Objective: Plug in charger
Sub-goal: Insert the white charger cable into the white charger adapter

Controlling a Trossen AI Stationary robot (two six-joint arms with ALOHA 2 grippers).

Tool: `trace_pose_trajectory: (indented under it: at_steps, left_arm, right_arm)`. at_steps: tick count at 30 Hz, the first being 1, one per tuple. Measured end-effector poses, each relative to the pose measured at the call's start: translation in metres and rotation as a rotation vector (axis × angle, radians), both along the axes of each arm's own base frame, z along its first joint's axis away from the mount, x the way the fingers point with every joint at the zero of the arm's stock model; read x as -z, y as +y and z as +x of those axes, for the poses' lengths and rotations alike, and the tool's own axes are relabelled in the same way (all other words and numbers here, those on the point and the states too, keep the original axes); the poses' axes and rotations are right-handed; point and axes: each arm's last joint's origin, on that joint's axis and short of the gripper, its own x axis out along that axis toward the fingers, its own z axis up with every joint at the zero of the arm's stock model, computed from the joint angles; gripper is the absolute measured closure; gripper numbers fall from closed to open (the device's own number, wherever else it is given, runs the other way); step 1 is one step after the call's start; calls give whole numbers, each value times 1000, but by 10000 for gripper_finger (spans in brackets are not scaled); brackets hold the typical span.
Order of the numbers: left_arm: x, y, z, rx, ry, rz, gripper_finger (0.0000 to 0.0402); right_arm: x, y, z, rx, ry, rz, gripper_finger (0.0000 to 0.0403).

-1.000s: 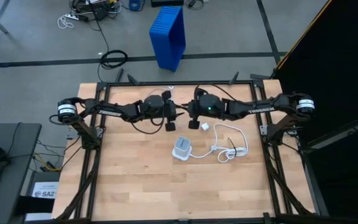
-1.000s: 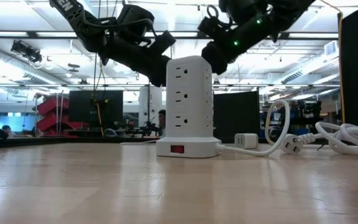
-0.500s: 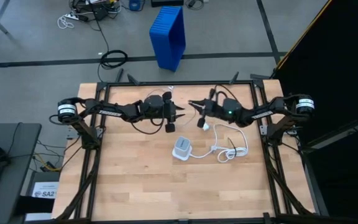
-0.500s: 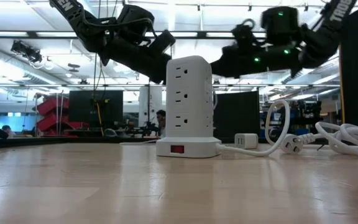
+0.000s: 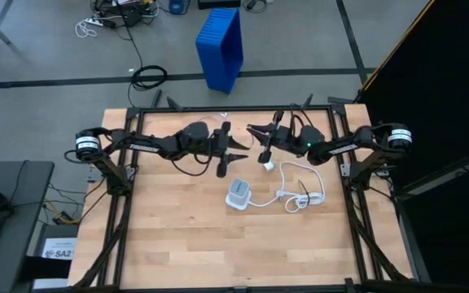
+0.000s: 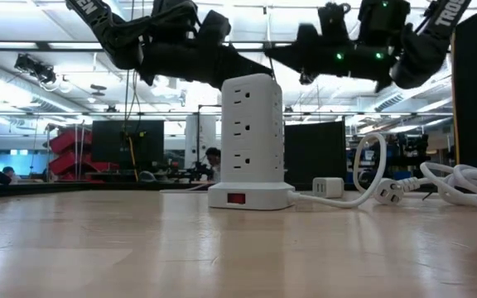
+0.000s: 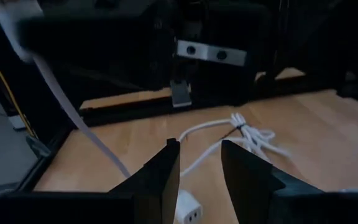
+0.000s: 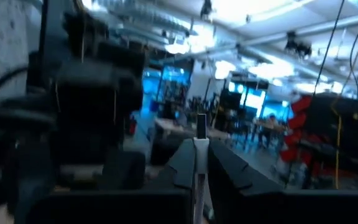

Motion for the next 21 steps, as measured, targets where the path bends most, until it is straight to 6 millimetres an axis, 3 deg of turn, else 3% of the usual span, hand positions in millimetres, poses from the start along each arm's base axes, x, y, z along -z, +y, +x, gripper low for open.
trace_pose_trajectory:
  at_steps: [8,15,21]
  left_arm:
    - [-3,3,0,-99,-29,-75,298]
    - [-4,9,-1,-300,-45,-77,298]
    - [-10,10,-1,-352,-107,-65,298]
  right_arm:
    - [-17,11,11,-82,-53,-30,403]
    - [-15,19,14,-111,-30,-24,403]
    - [-13,24,15,-126,-9,-19,403]
